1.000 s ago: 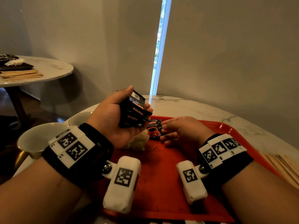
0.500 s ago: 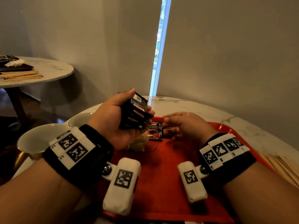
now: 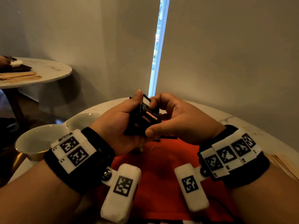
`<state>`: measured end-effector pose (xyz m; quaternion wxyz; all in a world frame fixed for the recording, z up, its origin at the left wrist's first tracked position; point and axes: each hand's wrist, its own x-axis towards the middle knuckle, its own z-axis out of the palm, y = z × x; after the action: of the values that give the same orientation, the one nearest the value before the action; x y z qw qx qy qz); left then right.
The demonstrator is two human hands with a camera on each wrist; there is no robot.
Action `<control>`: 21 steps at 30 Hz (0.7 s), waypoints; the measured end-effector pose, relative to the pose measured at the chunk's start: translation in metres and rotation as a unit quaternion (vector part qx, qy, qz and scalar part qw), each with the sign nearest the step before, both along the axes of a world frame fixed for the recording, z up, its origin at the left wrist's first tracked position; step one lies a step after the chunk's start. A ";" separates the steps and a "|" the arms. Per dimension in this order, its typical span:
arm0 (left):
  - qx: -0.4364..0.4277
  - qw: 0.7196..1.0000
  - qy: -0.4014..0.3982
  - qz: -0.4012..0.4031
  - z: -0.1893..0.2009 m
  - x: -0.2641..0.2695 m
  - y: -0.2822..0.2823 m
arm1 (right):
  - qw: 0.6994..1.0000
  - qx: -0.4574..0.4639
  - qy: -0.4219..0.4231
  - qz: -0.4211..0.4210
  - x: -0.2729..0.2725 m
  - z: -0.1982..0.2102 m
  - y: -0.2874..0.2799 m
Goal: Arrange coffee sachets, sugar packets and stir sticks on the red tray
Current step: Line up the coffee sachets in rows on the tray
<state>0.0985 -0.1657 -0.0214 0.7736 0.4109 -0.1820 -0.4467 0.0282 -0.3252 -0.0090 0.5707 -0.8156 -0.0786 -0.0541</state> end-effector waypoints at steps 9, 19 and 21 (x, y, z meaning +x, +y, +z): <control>-0.019 1.000 0.000 -0.023 0.000 0.010 0.006 | 0.998 0.023 -0.038 -0.040 0.005 -0.005 -0.005; -0.001 1.000 -0.015 -0.001 0.001 0.008 0.007 | 0.997 -0.045 -0.040 -0.056 0.001 -0.001 -0.008; 0.003 1.000 -0.013 0.005 0.000 0.009 0.007 | 0.997 -0.049 -0.035 -0.044 0.000 -0.001 -0.009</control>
<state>0.1077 -0.1587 -0.0214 0.7721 0.4200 -0.1890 -0.4378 0.0286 -0.3345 -0.0097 0.5242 -0.8426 -0.0652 -0.1043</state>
